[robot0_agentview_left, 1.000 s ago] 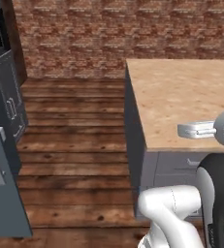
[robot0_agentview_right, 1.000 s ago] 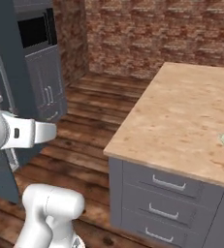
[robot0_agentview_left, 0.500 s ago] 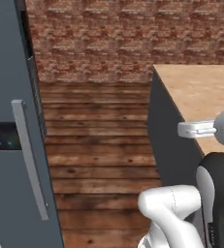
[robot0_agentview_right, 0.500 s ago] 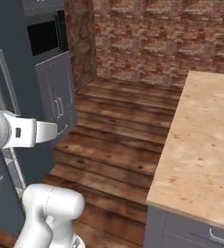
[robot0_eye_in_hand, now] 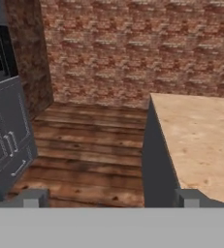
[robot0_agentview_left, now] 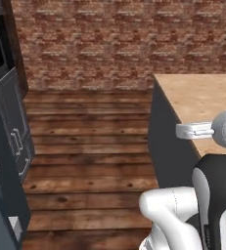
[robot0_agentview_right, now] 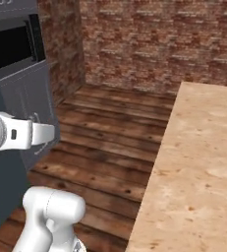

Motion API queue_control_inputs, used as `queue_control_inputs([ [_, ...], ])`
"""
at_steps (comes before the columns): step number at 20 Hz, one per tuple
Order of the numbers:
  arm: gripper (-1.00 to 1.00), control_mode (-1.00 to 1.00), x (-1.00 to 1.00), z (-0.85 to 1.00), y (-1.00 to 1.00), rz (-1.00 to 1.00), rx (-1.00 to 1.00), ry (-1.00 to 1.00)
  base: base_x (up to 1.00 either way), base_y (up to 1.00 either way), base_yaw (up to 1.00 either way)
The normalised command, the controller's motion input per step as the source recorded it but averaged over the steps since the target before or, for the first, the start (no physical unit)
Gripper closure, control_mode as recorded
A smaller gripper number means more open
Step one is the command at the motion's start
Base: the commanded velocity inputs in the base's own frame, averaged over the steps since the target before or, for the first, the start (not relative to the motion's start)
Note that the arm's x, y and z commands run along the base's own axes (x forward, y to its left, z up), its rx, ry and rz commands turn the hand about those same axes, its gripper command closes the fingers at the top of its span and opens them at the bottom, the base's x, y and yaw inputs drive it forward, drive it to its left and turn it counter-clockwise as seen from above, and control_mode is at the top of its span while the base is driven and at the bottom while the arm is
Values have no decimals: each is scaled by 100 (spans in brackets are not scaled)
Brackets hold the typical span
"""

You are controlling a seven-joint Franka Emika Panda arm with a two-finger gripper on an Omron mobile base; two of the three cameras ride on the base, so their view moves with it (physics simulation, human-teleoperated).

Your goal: Take the mango, orange, and kiwi from the freezer and place them in the bowl on the counter.

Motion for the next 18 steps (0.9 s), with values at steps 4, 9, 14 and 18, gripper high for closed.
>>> queue_control_inputs([
  [4, -100, 100, 0, 0, 0, 0, 0, 0, 100, -41, 0],
  [9, -100, 100, 0, 0, 0, 0, 0, 0, 100, 0, -6],
  [14, -100, 100, 0, 0, 0, 0, 0, 0, 100, 0, 0],
  [18, -100, 100, 0, 0, 0, 0, 0, 0, 100, 3, 24],
])
